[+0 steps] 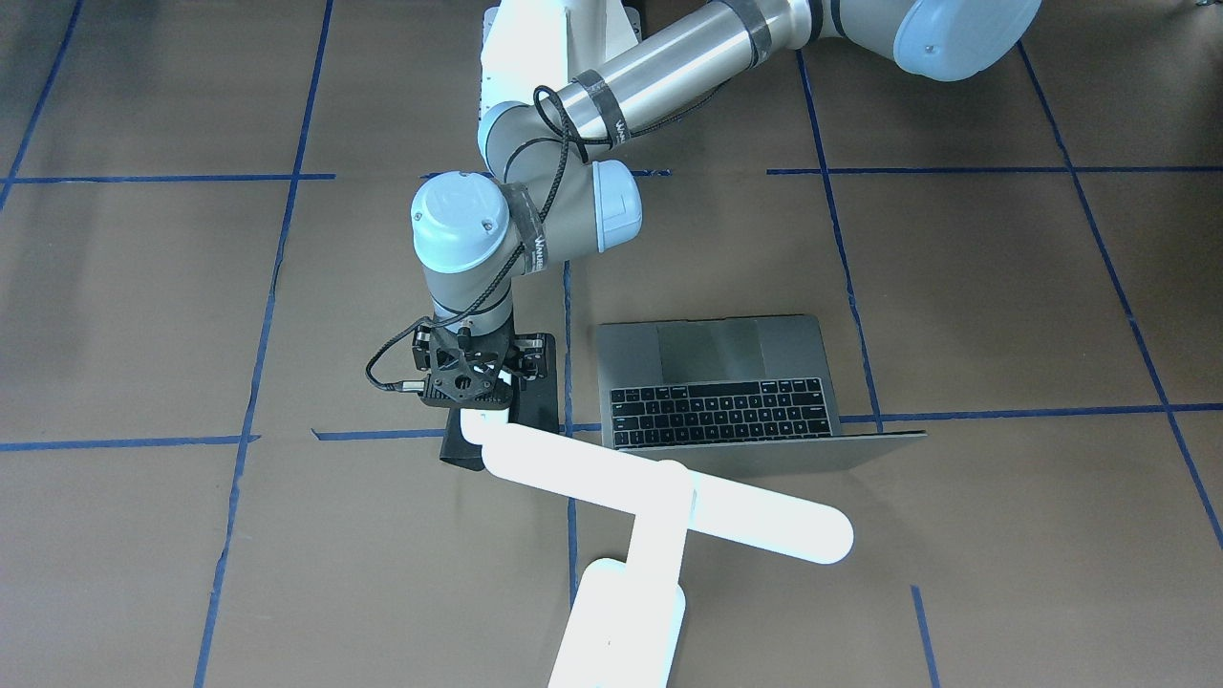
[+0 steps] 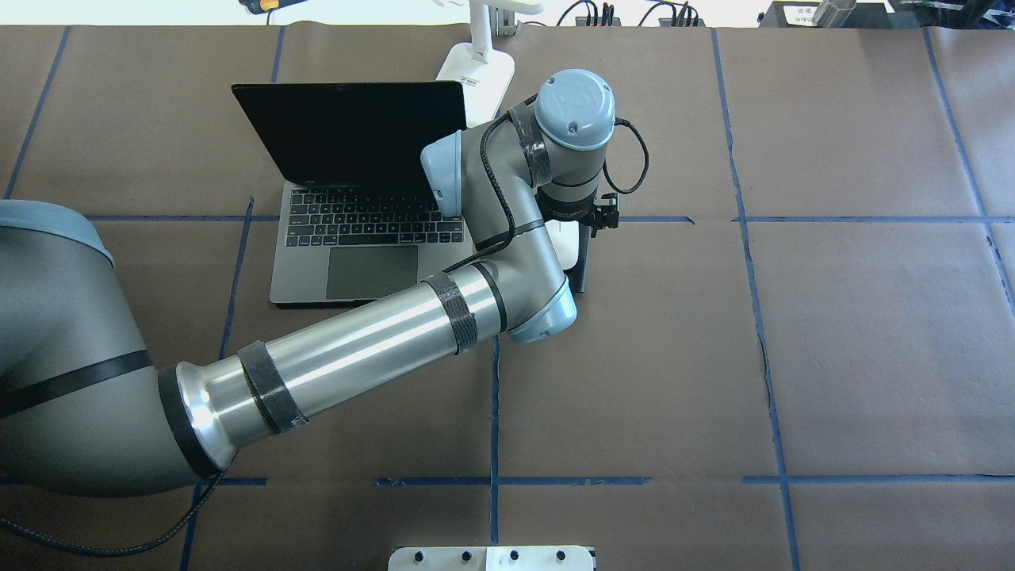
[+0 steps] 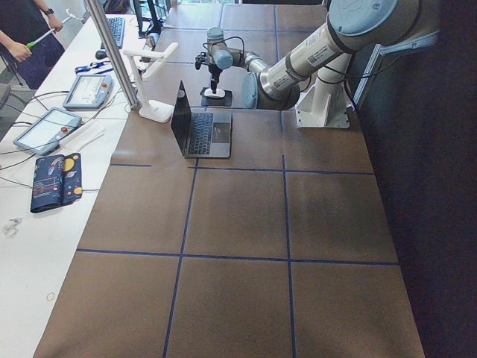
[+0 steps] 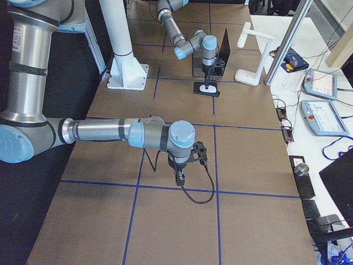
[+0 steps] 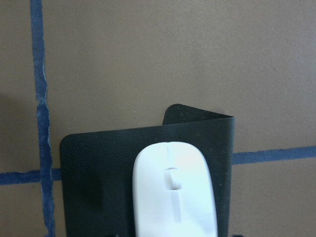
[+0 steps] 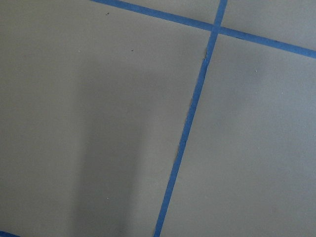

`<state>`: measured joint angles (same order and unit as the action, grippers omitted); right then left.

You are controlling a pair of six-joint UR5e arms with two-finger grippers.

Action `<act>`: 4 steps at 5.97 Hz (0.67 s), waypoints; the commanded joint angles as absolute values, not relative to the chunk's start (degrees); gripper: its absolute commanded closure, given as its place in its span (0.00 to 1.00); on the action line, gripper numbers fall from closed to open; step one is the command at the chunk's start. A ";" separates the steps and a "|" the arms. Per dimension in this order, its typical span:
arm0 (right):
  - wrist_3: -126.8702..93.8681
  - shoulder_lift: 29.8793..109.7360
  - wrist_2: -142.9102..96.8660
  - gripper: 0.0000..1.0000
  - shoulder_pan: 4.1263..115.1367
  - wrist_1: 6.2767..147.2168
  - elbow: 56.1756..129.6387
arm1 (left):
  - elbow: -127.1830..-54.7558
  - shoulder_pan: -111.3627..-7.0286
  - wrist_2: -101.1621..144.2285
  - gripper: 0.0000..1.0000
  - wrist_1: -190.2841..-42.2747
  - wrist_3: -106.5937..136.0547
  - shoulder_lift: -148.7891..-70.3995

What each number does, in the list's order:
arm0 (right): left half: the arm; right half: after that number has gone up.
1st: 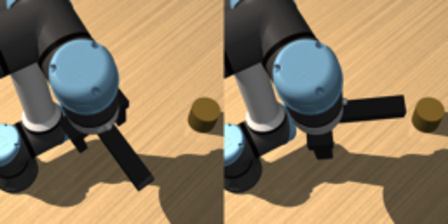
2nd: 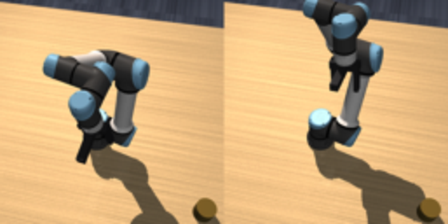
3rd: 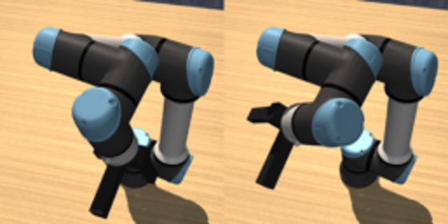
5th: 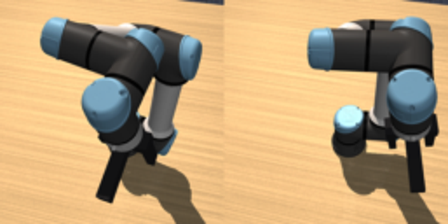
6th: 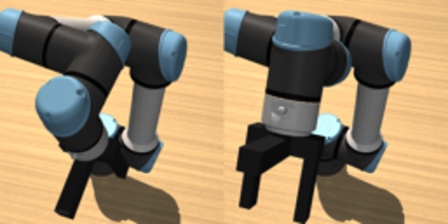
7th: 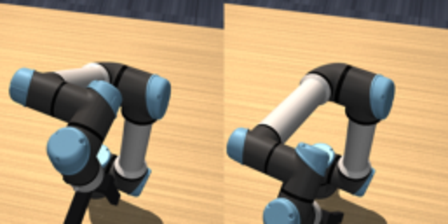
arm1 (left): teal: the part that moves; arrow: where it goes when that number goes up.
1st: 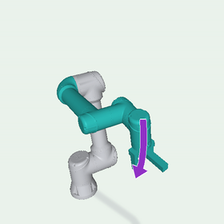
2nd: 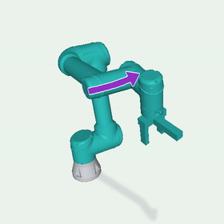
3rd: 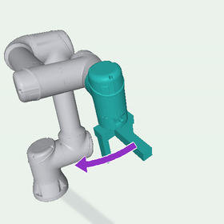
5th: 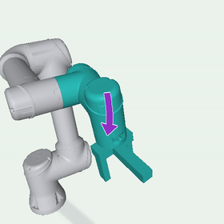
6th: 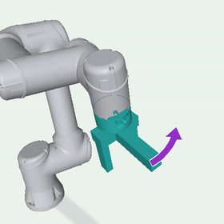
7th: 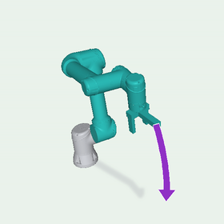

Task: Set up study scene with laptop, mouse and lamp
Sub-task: 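Carry the white mouse with the left gripper onto the mouse pad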

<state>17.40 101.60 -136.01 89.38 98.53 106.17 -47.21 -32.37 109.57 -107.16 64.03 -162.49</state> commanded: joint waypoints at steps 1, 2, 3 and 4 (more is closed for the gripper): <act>16.71 101.60 -135.97 0.00 89.30 98.44 106.17 | -49.55 -33.56 115.09 0.00 -106.27 64.07 -161.64; 15.66 101.60 -135.97 0.00 89.30 98.44 106.17 | -60.45 -34.10 117.31 0.00 -105.39 64.25 -154.32; 15.64 101.69 -135.88 0.00 89.21 98.44 106.17 | -73.35 -34.19 117.33 0.00 -97.81 64.16 -146.94; 15.56 101.69 -135.97 0.00 89.21 98.35 106.17 | -86.70 -34.28 117.25 0.00 -91.82 63.90 -139.47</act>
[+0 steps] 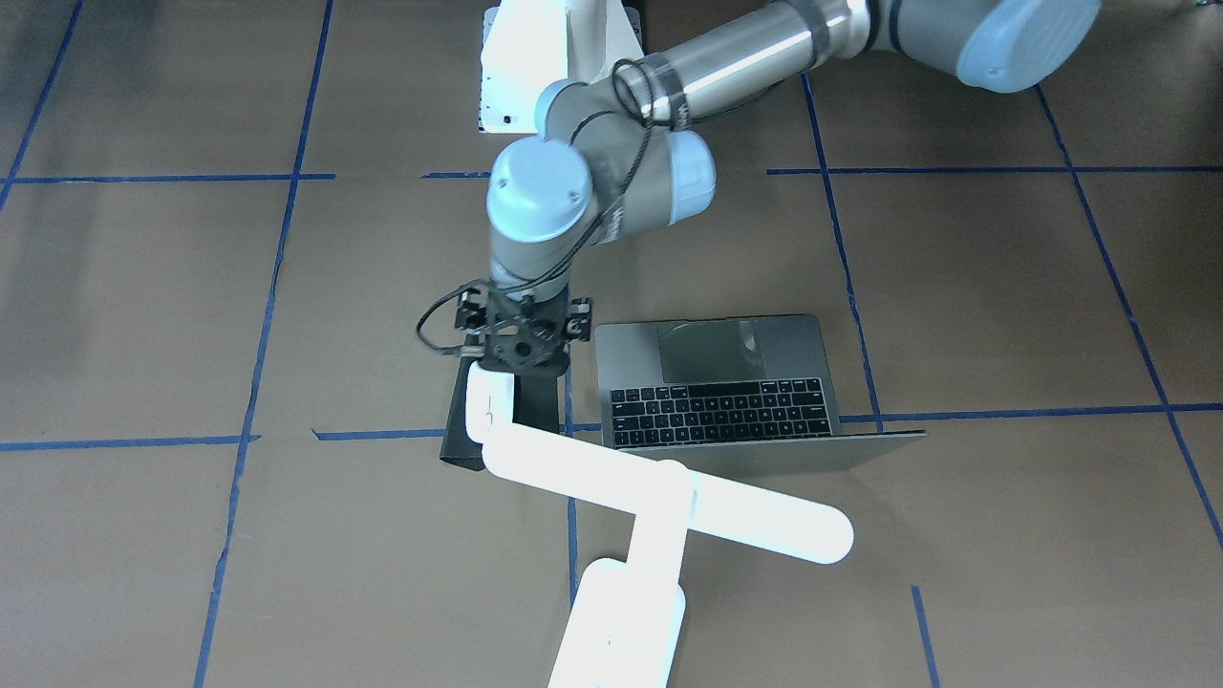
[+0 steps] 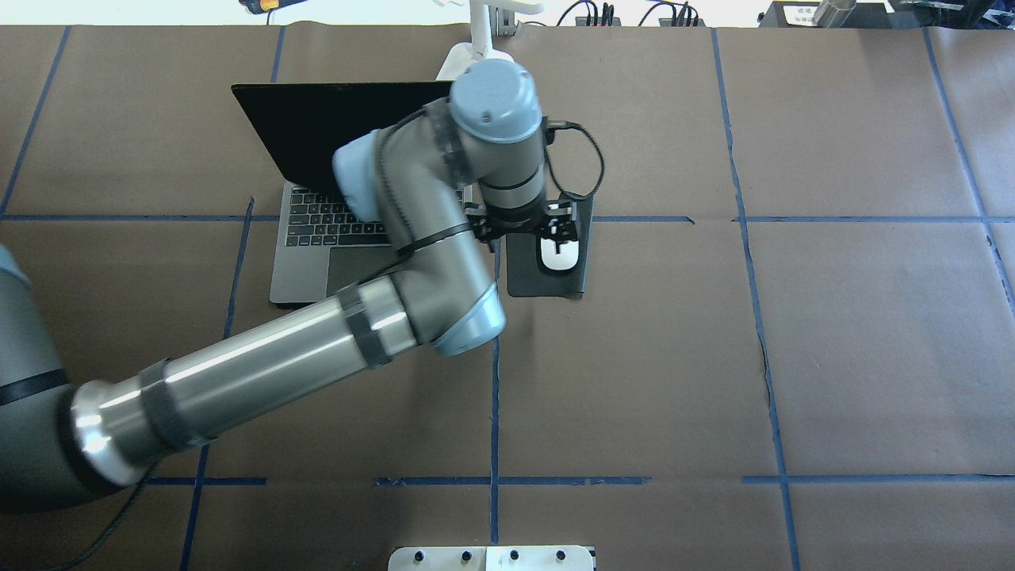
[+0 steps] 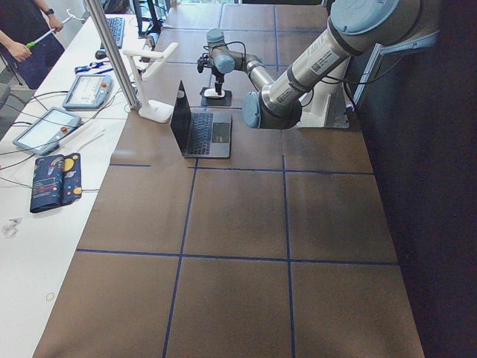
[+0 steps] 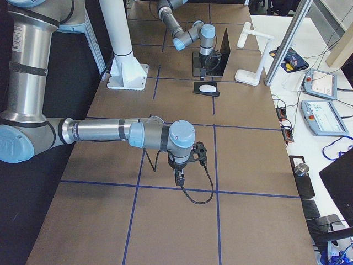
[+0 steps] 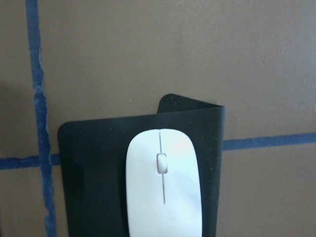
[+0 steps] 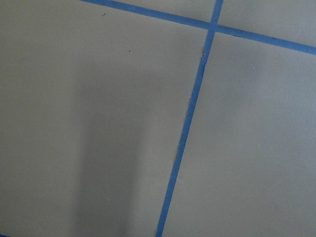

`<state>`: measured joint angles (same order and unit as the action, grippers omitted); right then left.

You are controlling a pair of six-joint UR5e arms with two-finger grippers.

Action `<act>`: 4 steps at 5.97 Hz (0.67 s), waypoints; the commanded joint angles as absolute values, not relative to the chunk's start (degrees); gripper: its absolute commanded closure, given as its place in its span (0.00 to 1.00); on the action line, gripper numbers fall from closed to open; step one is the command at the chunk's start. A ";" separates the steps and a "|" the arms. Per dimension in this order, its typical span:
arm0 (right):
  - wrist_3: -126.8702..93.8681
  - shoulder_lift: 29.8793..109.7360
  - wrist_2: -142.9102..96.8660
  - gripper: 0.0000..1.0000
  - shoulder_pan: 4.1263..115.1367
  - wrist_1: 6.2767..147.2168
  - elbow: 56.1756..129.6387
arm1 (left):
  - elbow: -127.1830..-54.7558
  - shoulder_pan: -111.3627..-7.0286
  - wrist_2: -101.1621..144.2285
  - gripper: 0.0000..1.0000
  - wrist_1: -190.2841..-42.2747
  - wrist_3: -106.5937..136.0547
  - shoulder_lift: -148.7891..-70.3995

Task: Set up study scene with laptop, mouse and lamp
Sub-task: 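Release the mouse and withdraw the left gripper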

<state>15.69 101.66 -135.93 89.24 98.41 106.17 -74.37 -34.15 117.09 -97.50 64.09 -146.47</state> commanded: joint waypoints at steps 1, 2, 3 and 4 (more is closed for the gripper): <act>15.64 101.78 -135.97 0.00 89.21 98.44 106.17 | -97.54 -34.80 117.16 0.00 -89.41 63.55 -131.65; 15.73 102.04 -135.88 0.00 89.30 98.44 106.17 | -107.65 -37.07 117.16 0.00 -88.86 61.63 -121.74; 15.65 102.22 -135.88 0.00 89.21 98.52 106.08 | -114.89 -39.96 117.33 0.00 -87.90 54.22 -113.11; 15.56 102.39 -135.97 0.00 89.21 98.53 106.08 | -119.83 -44.51 117.33 0.00 -85.45 44.31 -104.94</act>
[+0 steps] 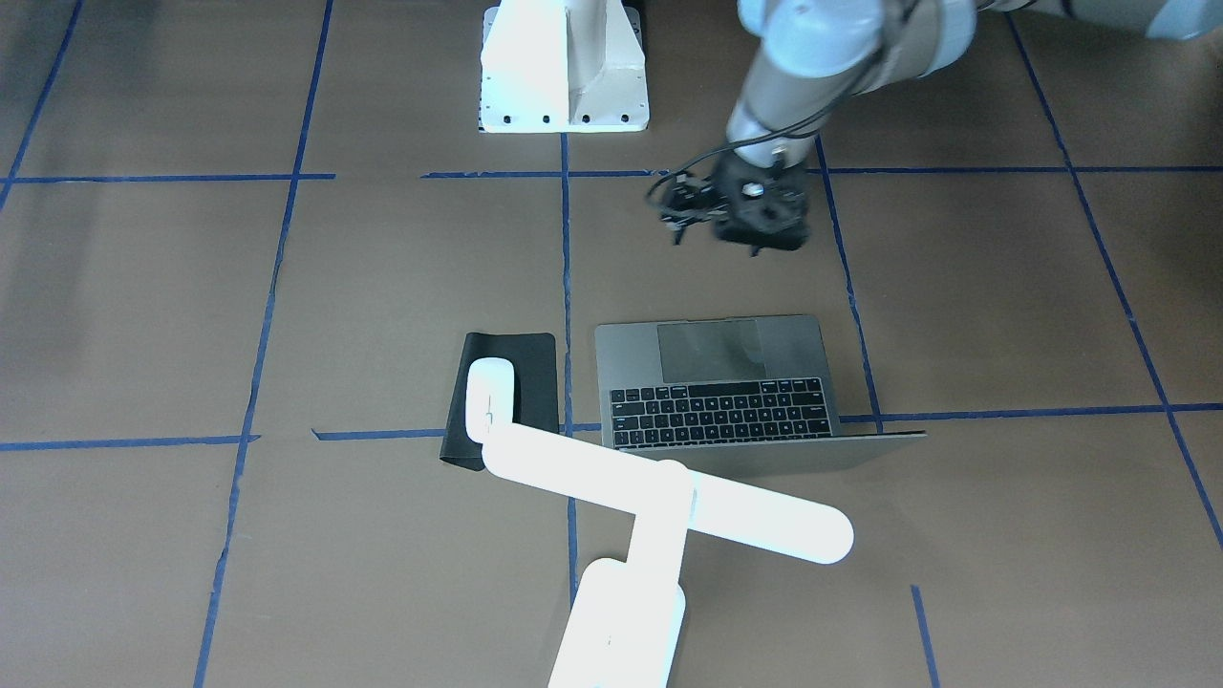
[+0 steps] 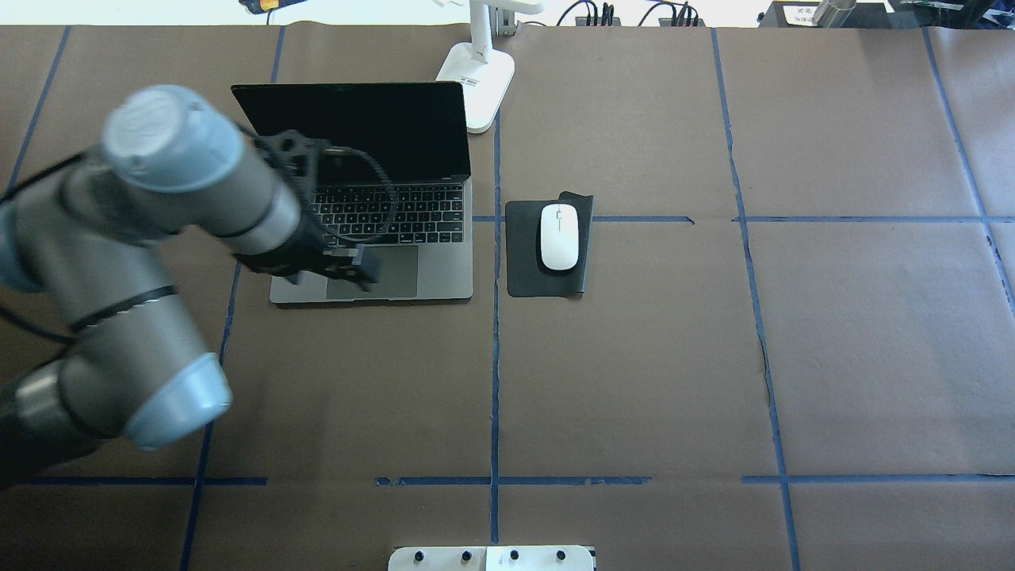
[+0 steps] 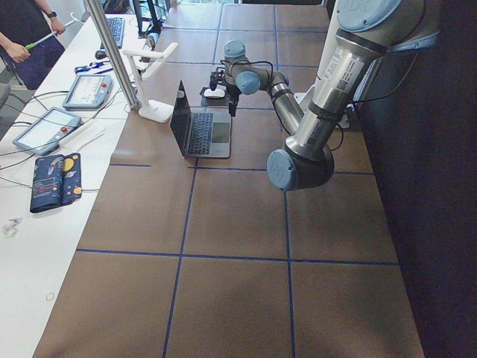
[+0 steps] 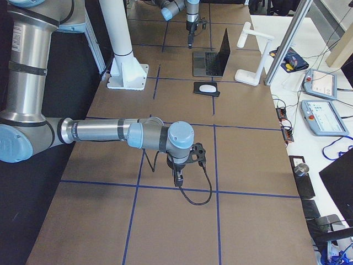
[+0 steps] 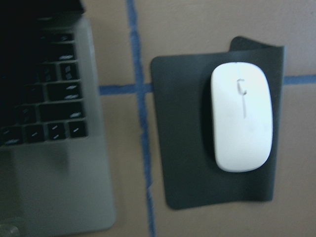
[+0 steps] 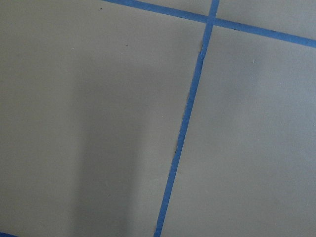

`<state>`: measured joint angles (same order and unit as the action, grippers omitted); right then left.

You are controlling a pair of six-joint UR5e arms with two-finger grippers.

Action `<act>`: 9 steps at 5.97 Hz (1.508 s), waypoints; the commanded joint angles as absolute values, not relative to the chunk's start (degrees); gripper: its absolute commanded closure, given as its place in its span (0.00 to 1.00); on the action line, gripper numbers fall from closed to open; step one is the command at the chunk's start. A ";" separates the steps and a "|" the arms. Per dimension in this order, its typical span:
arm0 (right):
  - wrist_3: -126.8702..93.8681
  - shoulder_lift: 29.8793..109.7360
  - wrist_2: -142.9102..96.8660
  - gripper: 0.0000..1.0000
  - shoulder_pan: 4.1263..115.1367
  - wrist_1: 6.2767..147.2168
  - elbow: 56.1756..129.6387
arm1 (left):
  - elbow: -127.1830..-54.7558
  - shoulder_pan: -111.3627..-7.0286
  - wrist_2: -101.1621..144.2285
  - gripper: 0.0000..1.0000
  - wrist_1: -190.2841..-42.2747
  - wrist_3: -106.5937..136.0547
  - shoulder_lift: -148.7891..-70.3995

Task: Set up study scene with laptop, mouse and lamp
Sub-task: 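Release the mouse and withdraw the left gripper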

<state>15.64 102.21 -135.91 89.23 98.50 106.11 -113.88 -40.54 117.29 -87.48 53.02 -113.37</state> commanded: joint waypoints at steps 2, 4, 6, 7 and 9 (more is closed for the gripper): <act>12.66 102.31 -135.79 0.00 89.21 98.26 106.35 | -121.21 -62.55 126.57 0.01 -84.46 20.61 -91.03; 12.57 102.22 -135.88 0.00 89.21 98.26 106.44 | -116.84 -77.11 131.11 0.01 -84.46 0.85 -81.08; 12.31 102.04 -135.88 0.00 89.12 98.35 106.35 | -112.52 -83.11 133.24 0.01 -84.81 -5.74 -76.58; 12.30 102.04 -135.88 0.00 89.12 98.35 106.26 | -111.11 -86.71 133.24 0.00 -84.47 -8.24 -76.03; 12.30 102.04 -135.88 0.00 88.95 98.26 106.26 | -107.24 -89.21 132.72 0.00 -85.08 -7.74 -76.02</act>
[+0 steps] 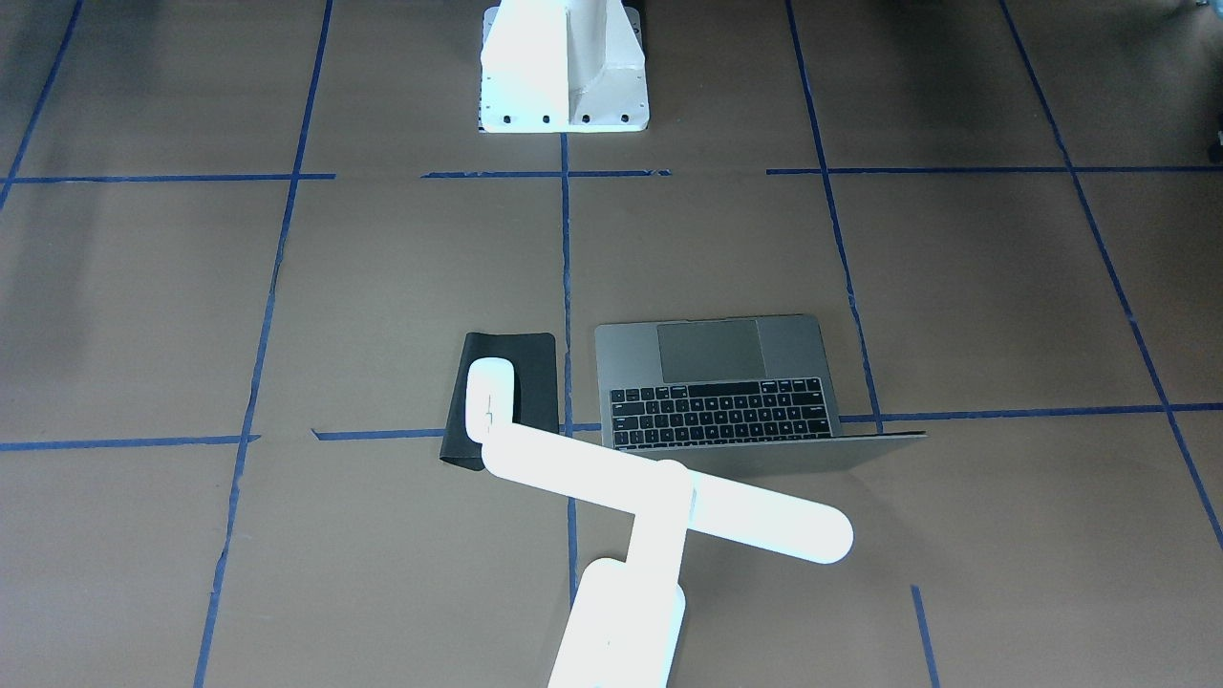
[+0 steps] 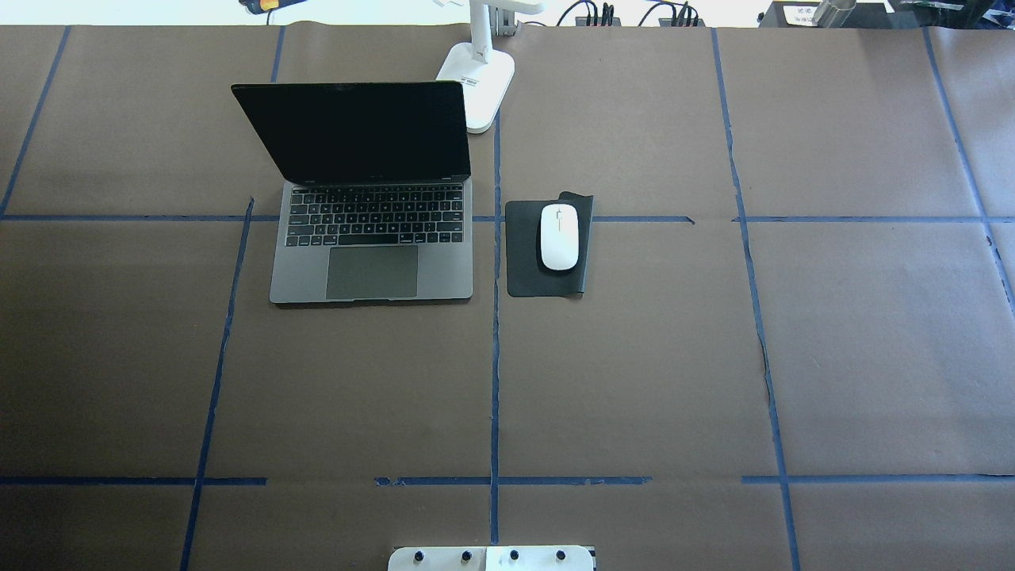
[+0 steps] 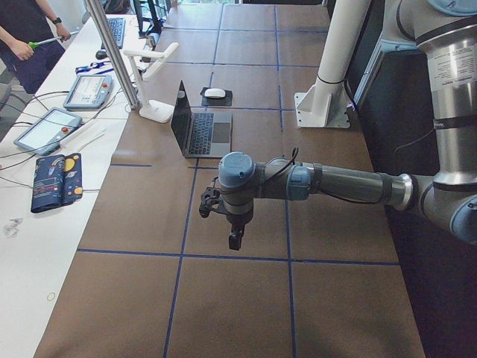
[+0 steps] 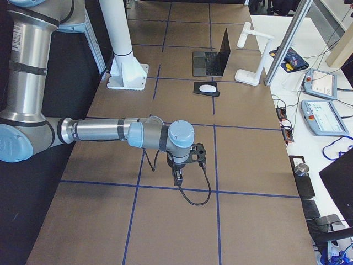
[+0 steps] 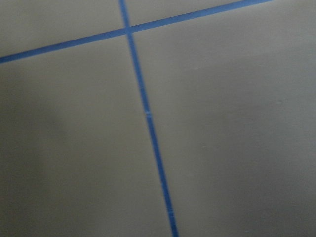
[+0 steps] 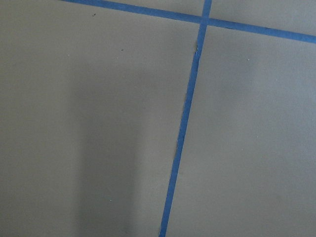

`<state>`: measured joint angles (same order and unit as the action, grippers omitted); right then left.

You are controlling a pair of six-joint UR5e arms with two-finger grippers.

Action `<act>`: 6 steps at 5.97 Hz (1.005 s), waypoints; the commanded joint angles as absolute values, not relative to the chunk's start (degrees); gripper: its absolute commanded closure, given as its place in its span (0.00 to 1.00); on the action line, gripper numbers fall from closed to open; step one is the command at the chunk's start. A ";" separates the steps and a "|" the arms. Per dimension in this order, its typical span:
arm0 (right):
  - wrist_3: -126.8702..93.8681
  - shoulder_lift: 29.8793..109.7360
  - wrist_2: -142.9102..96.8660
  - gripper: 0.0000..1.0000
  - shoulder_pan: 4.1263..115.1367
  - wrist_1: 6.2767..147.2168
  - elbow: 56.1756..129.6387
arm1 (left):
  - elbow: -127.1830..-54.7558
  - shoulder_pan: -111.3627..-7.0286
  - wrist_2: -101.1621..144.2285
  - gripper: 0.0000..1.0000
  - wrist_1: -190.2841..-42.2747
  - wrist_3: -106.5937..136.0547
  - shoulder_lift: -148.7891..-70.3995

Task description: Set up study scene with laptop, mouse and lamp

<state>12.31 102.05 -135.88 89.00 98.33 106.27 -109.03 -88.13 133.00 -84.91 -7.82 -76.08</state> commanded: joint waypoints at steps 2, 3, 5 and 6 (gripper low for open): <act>12.39 102.04 -135.88 0.00 88.86 98.26 106.26 | -105.56 -92.18 132.80 0.00 -85.34 -7.74 -76.47; 12.39 102.04 -135.88 0.00 88.86 98.26 106.35 | -104.60 -92.37 132.89 0.00 -85.17 -7.82 -76.20; 12.48 102.04 -135.88 0.00 88.68 98.26 106.26 | -104.59 -92.29 132.28 0.00 -85.17 -8.00 -76.03; 12.74 102.04 -135.88 0.00 88.07 98.26 106.17 | -104.50 -92.29 132.28 0.00 -85.08 -8.09 -76.03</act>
